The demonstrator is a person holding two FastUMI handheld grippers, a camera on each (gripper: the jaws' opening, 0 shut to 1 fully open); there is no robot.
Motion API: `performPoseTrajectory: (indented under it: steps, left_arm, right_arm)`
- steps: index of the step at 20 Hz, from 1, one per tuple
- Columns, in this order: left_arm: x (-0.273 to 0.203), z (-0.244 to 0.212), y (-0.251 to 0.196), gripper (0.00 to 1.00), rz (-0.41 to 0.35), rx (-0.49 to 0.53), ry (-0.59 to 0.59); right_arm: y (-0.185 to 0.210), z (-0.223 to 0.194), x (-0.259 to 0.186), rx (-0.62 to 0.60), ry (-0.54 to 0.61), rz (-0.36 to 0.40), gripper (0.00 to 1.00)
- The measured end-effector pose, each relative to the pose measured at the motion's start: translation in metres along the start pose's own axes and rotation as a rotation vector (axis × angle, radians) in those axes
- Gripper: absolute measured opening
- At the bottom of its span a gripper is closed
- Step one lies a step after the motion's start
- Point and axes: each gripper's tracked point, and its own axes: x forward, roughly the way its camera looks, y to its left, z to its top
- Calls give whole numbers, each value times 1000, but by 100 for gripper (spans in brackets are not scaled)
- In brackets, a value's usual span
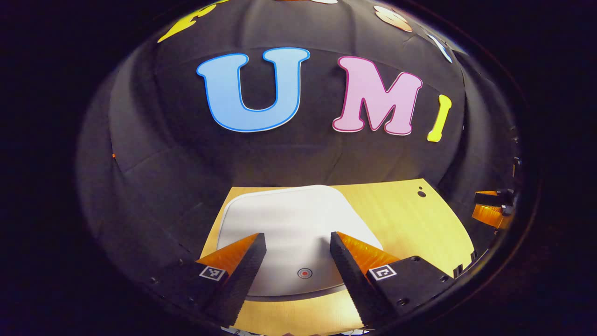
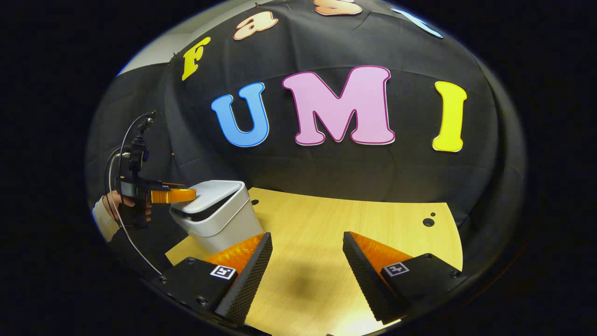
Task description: Press the lid of the desktop garbage bin to open it, pick up the crumpled paper on the desktop and throw it into the bin, then pick up the pop can on the desktop and drop it into the bin, and finally close the garbage bin lid.
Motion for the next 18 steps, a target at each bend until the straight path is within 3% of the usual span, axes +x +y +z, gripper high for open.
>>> performPoseTrajectory:
  steps: [10, 13, 16, 18]
  left_arm:
    - [7, -18, -1, 97, 1, 26, -63]
    - [8, -12, -2, 96, 9, 48, -142]
    - [4, -10, 0, 94, 36, 52, -157]
    - [-2, 10, 3, 99, 76, 12, -224]
  right_arm:
    - [2, -11, -6, -1, 13, 12, 98]
    - [6, -16, -8, 14, 16, 25, 98]
    - [10, -13, -15, 1, 16, 35, 98]
    - [10, -3, -20, -8, -8, 25, 98]
